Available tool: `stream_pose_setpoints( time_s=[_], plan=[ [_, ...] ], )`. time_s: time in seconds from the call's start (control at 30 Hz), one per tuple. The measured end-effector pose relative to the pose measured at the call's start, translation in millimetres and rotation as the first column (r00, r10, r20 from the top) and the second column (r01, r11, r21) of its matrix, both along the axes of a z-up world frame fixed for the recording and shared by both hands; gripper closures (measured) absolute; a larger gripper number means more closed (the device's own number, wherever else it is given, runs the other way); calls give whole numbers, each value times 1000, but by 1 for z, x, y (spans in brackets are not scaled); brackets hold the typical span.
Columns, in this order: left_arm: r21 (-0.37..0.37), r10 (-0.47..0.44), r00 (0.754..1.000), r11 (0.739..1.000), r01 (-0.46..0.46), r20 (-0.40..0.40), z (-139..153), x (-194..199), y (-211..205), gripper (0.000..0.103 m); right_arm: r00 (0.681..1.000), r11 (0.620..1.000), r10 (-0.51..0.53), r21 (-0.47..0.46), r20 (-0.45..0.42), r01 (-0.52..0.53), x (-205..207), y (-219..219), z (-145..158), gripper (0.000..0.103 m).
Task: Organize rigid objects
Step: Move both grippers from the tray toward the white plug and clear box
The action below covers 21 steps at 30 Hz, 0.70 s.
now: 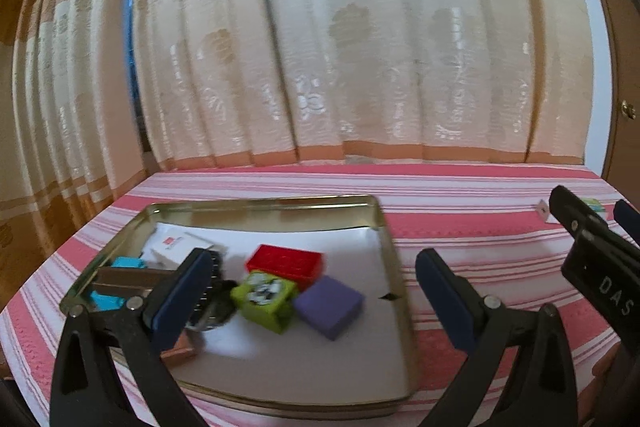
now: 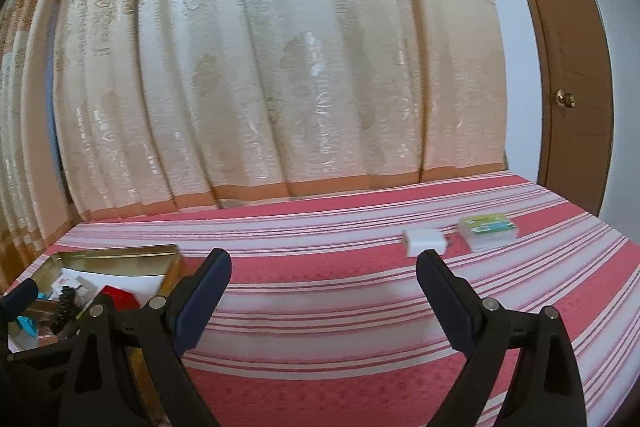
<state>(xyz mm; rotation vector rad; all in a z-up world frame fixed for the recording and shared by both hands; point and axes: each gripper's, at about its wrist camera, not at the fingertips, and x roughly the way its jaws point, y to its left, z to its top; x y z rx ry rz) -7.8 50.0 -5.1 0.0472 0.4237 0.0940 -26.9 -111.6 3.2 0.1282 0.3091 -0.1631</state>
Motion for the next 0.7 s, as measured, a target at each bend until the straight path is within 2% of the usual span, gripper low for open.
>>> stream_pose_setpoints(
  time_s=[0.5, 0.7],
  plan=[
    [38, -128, 992, 991, 129, -9, 2, 5, -71, 0, 996, 996, -89, 1, -17, 89, -1, -68, -2, 8],
    [41, -189, 982, 981, 190, -26, 2, 9, -99, 0, 991, 990, -130, 39, -41, 132, 0, -105, -5, 8]
  ],
)
